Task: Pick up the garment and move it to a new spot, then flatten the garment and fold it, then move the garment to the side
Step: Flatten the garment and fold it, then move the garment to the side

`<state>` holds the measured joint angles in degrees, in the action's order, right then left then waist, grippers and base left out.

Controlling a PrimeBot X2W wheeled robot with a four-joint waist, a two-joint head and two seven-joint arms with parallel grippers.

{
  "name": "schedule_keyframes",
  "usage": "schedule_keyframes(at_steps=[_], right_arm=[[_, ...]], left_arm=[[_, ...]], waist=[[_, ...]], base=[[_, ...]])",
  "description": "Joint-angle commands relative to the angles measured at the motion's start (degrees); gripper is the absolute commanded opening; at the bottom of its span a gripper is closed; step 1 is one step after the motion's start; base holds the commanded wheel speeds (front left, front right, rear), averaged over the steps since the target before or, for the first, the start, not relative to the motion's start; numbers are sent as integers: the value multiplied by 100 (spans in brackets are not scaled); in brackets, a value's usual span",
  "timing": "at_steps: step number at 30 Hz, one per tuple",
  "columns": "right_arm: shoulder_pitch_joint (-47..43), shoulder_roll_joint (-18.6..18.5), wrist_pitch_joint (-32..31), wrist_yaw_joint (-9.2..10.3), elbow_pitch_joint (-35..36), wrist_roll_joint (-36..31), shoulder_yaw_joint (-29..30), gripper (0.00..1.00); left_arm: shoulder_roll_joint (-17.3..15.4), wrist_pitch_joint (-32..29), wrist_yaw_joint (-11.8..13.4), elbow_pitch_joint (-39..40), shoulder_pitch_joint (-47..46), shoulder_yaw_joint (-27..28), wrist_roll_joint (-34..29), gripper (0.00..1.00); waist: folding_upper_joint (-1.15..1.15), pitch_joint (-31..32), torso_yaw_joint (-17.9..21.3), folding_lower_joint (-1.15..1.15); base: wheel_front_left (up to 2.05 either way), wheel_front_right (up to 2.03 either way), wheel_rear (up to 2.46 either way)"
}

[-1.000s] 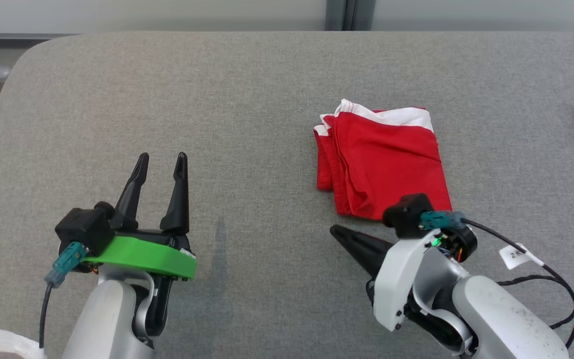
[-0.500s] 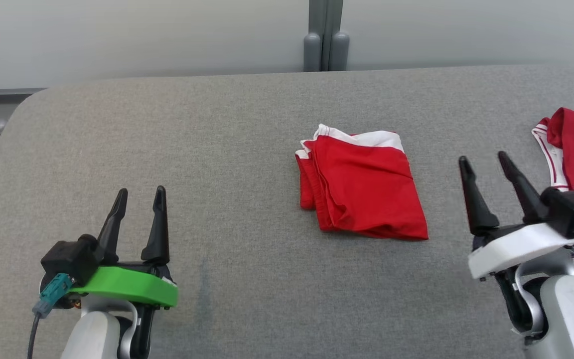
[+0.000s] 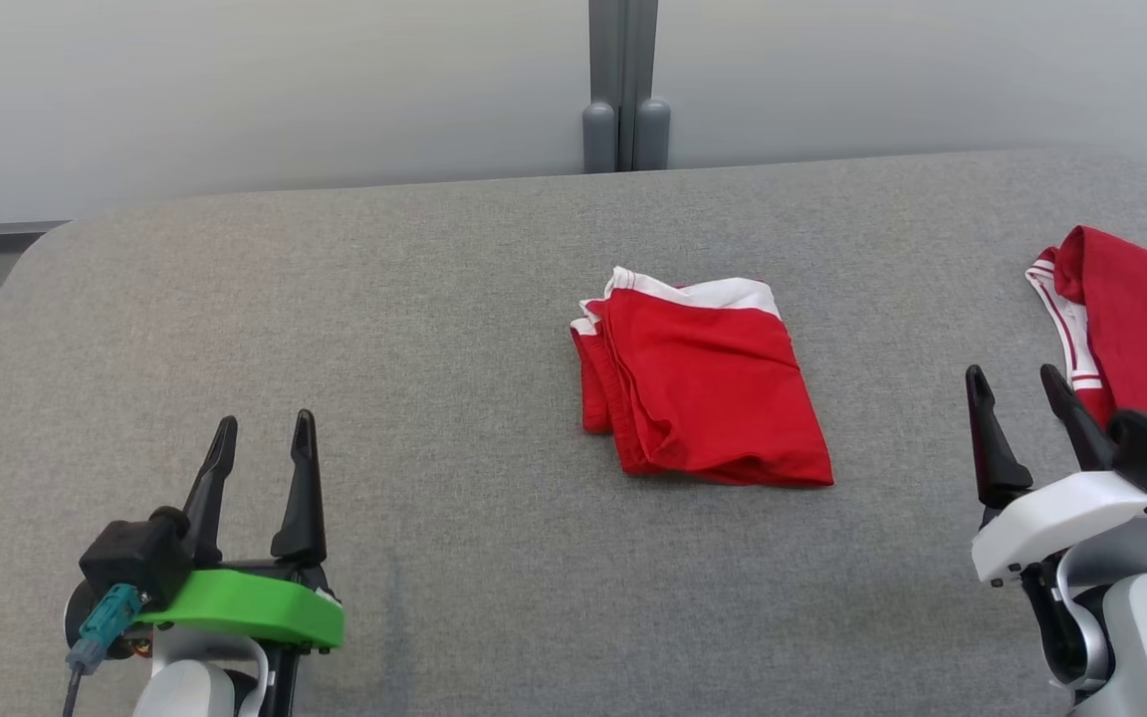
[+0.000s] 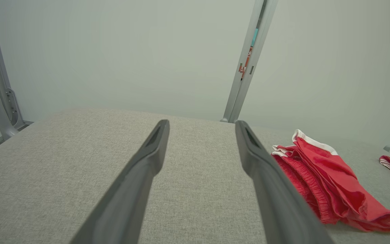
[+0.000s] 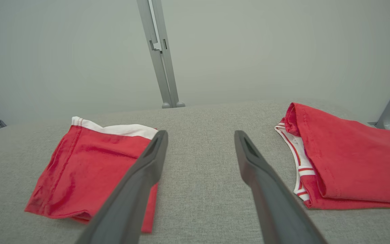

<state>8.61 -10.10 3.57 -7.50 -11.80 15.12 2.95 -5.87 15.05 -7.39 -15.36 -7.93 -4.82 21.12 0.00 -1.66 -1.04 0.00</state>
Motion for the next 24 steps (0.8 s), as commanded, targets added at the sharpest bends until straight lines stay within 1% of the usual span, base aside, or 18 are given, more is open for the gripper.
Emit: schedule_keyframes(at_steps=[1, 19, 24], right_arm=[[-3, 6, -2, 3, -34, 22, -5, 100], [25, 110, -79, 3, -103, 47, -26, 100], [171, 105, -205, 3, -39, 6, -45, 100]], left_arm=[[23, 13, -16, -22, 113, 4, -24, 100], [52, 14, -16, -41, 178, 60, -1, 100], [79, 14, -16, 8, 87, 25, -2, 100]], waist=[[0, 17, -10, 0], [0, 32, -59, 0], [0, -113, -135, 0]], base=[[0, 0, 0], [0, 0, 0], [0, 0, 0]])
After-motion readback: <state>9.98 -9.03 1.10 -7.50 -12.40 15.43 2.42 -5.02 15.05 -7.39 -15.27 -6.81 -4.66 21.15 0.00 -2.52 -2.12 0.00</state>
